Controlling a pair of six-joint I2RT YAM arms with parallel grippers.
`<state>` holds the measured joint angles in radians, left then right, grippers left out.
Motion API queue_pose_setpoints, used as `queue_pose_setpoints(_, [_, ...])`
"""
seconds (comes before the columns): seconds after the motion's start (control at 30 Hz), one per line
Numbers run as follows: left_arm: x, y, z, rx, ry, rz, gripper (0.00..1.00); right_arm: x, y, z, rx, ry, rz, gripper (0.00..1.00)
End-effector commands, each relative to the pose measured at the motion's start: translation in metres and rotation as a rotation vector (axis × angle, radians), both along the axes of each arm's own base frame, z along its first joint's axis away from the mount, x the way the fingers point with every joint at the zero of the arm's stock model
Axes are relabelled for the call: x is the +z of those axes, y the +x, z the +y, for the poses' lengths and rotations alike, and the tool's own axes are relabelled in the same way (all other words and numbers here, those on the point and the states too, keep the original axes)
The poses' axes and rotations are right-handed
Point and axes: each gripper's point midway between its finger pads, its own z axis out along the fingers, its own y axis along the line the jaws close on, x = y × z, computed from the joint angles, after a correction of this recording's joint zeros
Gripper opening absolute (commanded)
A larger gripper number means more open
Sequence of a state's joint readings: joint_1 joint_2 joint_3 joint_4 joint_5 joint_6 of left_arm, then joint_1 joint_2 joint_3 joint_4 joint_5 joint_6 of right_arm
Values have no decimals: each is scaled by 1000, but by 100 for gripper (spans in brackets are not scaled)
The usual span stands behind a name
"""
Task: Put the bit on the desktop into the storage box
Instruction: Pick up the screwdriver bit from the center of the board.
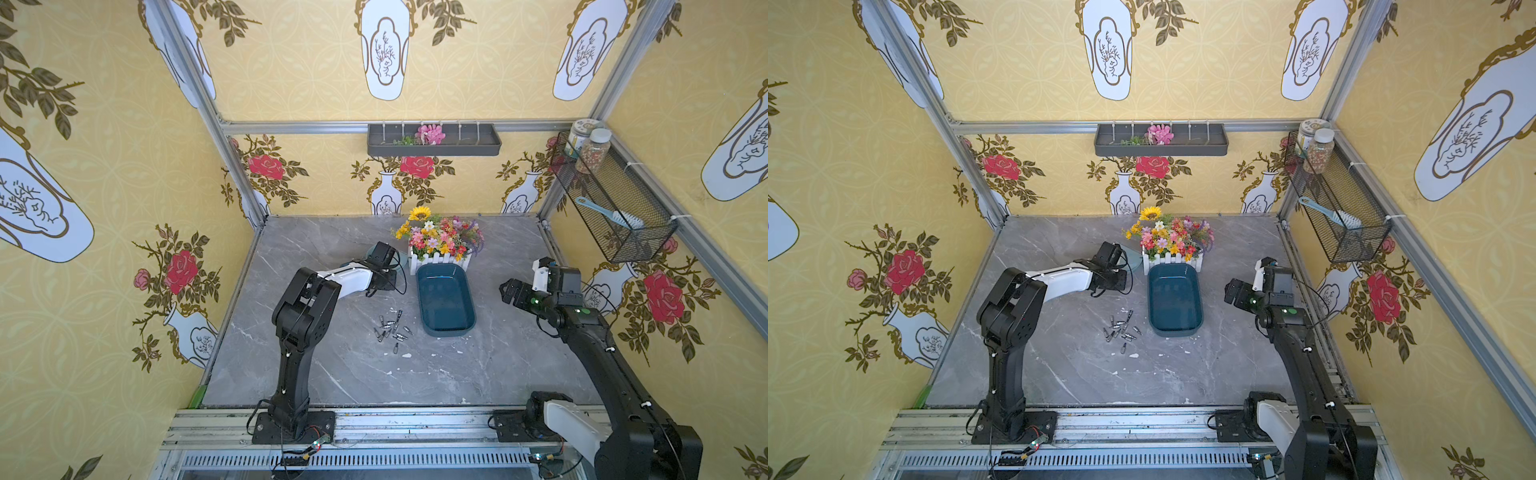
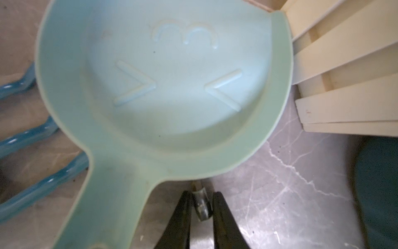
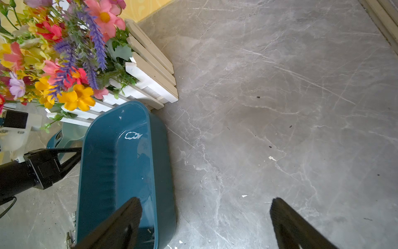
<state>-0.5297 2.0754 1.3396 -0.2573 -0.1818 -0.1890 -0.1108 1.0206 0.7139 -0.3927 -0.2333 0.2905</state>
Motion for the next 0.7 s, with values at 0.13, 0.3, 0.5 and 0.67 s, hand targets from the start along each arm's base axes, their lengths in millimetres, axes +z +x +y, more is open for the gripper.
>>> queue_pose_setpoints(0.13, [-26, -36, 14, -19, 61, 157, 16, 10, 5, 0, -3, 1, -38, 97])
queue_pose_setpoints(0.3, [-17, -40, 14, -19, 37, 143, 14, 9, 4, 0, -2, 3, -38, 97])
queue_pose_setpoints(0.5, [4, -50, 9, -40, -23, 113, 14, 11, 2, 2, 1, 9, -43, 97])
queue_pose_setpoints(0.67, [36, -61, 0, -88, -72, 44, 13, 14, 2, 4, 7, 22, -49, 97])
